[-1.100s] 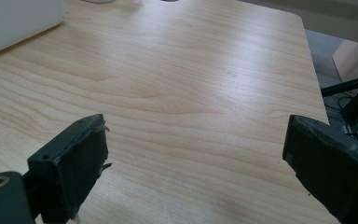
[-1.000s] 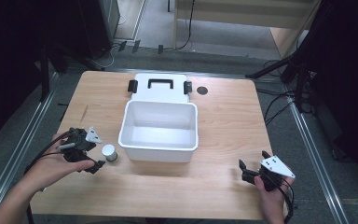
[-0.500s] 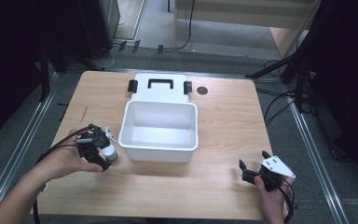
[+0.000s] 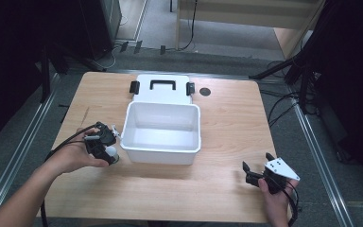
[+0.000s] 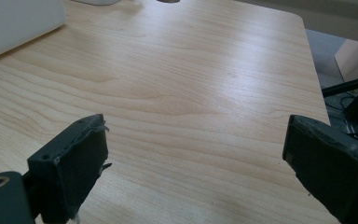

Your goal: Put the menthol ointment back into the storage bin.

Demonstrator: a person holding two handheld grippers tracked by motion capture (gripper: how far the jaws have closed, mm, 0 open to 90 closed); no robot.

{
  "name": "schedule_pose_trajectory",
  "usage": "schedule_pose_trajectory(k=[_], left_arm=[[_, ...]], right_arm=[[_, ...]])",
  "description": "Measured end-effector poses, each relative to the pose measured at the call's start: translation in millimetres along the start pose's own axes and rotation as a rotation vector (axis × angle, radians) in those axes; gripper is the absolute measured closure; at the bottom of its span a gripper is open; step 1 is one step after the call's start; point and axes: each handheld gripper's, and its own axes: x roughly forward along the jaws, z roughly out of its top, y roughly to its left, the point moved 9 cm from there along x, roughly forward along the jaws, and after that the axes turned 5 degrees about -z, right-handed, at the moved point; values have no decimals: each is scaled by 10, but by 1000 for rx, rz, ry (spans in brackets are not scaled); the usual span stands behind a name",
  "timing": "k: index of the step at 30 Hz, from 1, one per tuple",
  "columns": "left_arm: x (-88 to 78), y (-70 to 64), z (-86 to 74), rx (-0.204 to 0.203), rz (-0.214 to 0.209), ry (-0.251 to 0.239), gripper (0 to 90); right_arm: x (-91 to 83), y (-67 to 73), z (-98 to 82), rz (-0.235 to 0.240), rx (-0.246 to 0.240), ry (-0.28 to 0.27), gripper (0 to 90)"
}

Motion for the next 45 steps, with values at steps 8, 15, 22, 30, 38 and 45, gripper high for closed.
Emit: schedule_pose_trajectory(k=[8, 15, 22, 30, 38, 45], left_arm=[[38, -21, 24, 17, -41, -3, 502], [-49, 32, 11, 7, -46, -8, 509], [-267, 80, -2, 11, -48, -12, 510], [-546, 161, 5, 11, -43, -4, 511], [-852, 241, 105, 9, -19, -16, 511], [-1075, 291, 211, 18, -5, -18, 511]], right_arm=[[-1, 0, 0, -1, 1, 0, 68], [-1, -1, -1, -1, 2, 1, 68], [2, -1, 0, -2, -3, 0, 68], [2, -1, 0, -3, -6, 0, 68], [2, 1, -1, -3, -6, 2, 68], [1, 2, -2, -2, -6, 3, 68]])
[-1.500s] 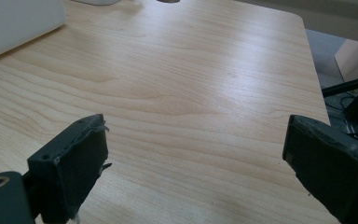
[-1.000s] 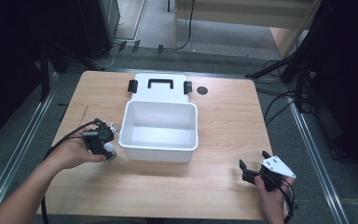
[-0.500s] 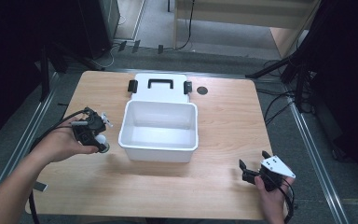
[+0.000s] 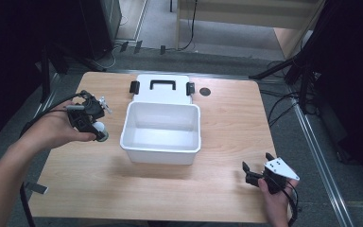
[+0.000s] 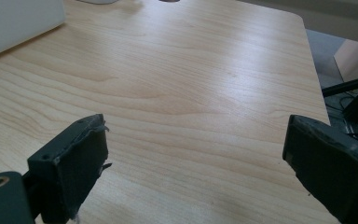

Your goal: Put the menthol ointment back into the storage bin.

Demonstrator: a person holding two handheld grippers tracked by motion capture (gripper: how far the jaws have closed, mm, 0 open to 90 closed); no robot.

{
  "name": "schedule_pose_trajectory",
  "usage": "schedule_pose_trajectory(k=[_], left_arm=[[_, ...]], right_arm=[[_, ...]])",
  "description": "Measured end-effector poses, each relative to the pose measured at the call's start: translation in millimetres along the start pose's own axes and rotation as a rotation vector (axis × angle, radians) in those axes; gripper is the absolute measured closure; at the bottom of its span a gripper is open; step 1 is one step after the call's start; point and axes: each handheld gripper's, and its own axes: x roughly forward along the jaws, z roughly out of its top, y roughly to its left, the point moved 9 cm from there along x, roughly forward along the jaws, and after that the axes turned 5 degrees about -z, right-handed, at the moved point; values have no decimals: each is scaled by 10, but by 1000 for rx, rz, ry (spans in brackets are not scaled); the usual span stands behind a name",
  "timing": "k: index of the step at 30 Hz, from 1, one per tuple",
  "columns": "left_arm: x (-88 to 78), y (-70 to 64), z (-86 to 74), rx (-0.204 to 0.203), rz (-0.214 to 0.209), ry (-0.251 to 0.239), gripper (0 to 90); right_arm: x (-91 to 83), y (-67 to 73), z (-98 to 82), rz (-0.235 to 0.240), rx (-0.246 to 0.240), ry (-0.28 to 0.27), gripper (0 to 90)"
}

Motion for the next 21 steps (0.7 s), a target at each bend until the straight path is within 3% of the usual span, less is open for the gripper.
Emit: schedule_pose_trajectory(k=[9, 21], left_arm=[[-223, 32, 150, 11, 20, -17, 511], [-345, -85, 428, 68, 11, -19, 511]], right_arm=[[1, -4, 1, -1, -3, -1, 68], [-1, -1, 0, 1, -1, 0, 68]])
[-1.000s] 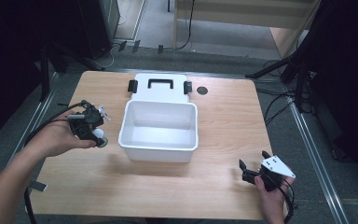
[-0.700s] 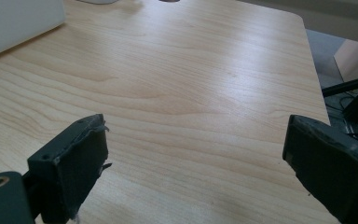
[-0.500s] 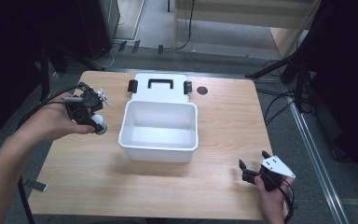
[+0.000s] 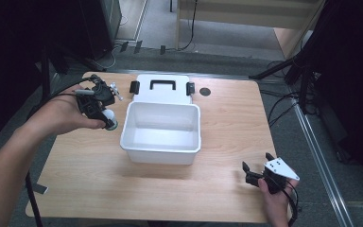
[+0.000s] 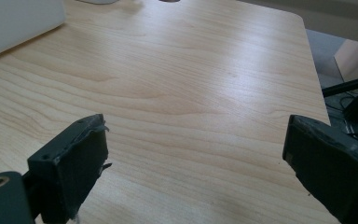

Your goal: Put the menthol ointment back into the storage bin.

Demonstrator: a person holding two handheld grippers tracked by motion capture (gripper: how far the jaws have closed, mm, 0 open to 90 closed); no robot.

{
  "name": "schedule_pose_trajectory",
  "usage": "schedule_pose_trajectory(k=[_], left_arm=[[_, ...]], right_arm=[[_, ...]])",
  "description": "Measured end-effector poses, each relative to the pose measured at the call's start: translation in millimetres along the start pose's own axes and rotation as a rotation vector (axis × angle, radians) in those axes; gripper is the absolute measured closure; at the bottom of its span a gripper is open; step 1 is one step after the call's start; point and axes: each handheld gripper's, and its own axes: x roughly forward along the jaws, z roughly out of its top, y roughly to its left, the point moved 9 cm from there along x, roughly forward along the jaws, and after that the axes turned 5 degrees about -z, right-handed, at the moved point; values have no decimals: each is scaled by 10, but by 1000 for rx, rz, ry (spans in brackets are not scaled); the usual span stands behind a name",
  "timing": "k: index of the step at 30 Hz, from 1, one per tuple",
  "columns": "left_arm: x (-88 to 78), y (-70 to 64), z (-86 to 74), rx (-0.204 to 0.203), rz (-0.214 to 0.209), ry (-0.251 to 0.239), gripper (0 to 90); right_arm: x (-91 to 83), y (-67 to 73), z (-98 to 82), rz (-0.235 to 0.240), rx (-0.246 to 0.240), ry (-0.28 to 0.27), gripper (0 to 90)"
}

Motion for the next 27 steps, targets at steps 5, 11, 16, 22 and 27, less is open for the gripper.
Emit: schedule_pose_trajectory(k=[5, 11, 16, 22, 27], left_arm=[[-32, -41, 123, 25, 1, -4, 511], [-45, -99, 246, 46, -2, -2, 511], [-6, -157, 354, 63, -14, -7, 511], [96, -214, 463, 86, -28, -2, 511], [171, -258, 532, 101, -36, 3, 511]], right_arm=[[0, -1, 3, 1, 3, -4, 68], [-3, 2, 4, 4, 7, -7, 68], [-4, 2, 3, 3, 8, -6, 68], [-3, 2, 4, 3, 6, -6, 68], [-3, 2, 4, 5, 6, -6, 68]])
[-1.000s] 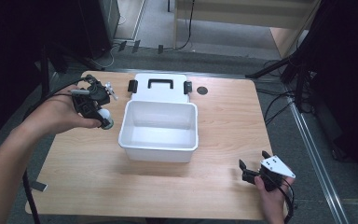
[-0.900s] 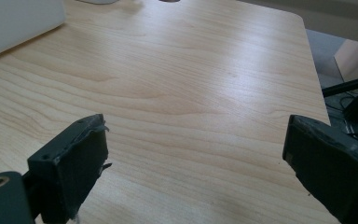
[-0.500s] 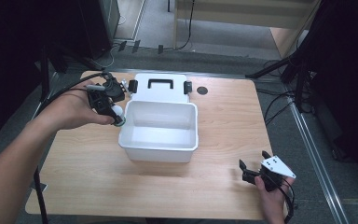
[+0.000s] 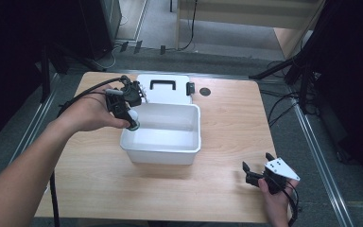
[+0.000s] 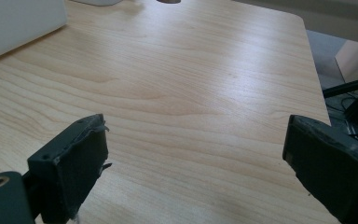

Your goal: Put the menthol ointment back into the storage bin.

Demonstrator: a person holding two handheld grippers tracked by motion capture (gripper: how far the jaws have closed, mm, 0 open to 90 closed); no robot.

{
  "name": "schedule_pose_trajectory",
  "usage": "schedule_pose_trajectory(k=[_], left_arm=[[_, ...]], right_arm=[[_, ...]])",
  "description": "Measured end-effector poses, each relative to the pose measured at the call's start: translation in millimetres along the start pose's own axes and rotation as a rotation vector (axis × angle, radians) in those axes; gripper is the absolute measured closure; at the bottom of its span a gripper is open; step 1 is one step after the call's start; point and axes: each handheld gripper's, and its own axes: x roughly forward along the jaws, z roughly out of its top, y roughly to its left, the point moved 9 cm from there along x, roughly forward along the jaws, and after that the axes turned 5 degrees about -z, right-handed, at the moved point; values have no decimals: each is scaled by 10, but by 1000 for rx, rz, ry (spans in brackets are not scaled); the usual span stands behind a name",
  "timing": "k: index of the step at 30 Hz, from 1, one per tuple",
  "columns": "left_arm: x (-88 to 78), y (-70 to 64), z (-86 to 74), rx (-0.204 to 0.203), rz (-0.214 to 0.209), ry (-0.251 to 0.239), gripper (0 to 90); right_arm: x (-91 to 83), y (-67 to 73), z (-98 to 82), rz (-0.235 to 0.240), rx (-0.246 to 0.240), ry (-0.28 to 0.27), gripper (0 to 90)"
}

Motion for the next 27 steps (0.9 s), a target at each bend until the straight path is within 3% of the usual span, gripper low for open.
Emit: schedule_pose_trajectory(k=[9, 27], left_arm=[[182, -23, 60, 13, -17, 17, 511], [634, -19, 13, 28, -33, 72, 511]], right_arm=[[-2, -2, 0, 1, 3, -1, 68], [2, -1, -3, 1, 3, 4, 68]])
